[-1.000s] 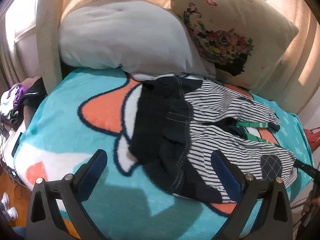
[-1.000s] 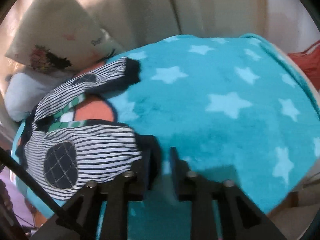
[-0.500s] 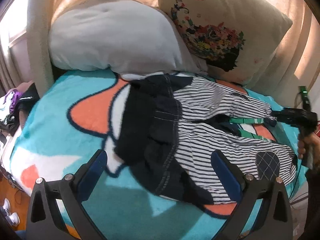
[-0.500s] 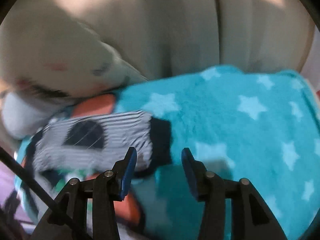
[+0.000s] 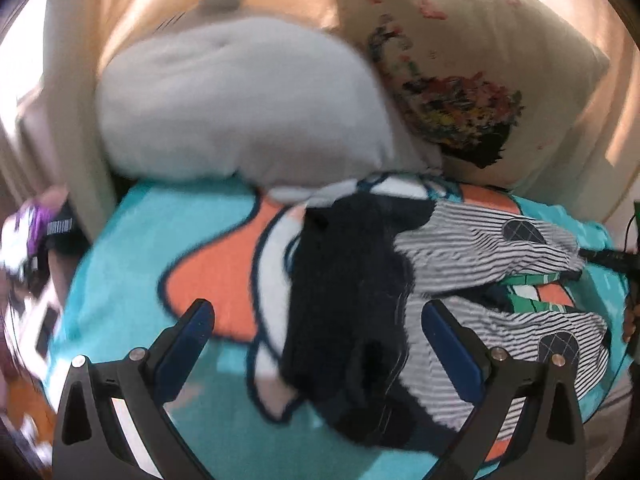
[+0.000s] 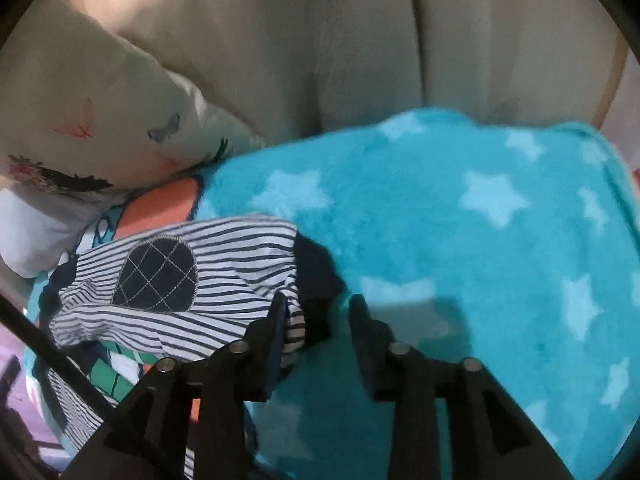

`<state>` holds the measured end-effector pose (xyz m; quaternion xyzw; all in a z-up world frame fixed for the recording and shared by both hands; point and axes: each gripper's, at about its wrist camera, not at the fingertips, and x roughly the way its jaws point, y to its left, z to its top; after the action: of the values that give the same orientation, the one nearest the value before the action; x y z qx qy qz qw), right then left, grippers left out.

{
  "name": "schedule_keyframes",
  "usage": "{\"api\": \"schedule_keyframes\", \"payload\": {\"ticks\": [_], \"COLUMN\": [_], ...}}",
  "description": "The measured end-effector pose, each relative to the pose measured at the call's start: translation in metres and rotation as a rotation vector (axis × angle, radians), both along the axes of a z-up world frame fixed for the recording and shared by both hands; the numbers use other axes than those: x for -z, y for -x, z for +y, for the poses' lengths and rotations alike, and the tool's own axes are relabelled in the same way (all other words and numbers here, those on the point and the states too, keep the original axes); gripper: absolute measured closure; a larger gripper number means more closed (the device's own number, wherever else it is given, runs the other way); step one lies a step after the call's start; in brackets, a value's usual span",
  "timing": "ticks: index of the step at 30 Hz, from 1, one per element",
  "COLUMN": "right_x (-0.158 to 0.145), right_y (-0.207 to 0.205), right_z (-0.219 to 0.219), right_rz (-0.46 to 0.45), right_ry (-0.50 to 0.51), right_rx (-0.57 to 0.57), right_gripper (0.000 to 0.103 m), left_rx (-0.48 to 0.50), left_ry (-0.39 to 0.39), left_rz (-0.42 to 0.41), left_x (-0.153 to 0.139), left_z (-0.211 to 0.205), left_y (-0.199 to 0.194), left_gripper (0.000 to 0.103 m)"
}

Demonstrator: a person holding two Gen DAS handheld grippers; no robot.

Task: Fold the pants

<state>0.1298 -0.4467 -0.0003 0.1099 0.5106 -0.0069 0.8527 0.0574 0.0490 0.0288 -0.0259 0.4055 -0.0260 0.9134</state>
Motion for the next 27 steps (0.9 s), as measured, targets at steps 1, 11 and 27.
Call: {"api": "schedule_keyframes", "payload": {"ticks": [1, 11, 27], "right_x": [-0.007, -0.023, 0.027], "right_y": [0.003, -0.036, -0.094], "right_z": [-0.002, 0.046, 0.081], "right_rz": [-0.017, -0.067, 0.024], "right_ry": [0.013, 0.072, 0.111], "right_rx": [0.006, -0.267, -0.502], "right_gripper": [0.059, 0.056, 0.039], "left_rx": [0.025, 0.353, 0.548], "left_ry": [-0.015, 0.015, -0.016], "left_rz": [-0.009, 0.079, 0.238], "left_x": [-0.002, 0.017, 0.067], "left_z": [-0.004, -0.059, -0.092], "left_y": [-0.004, -0.113, -0.183], "left_gripper": [0.000, 0.016, 0.017]}}
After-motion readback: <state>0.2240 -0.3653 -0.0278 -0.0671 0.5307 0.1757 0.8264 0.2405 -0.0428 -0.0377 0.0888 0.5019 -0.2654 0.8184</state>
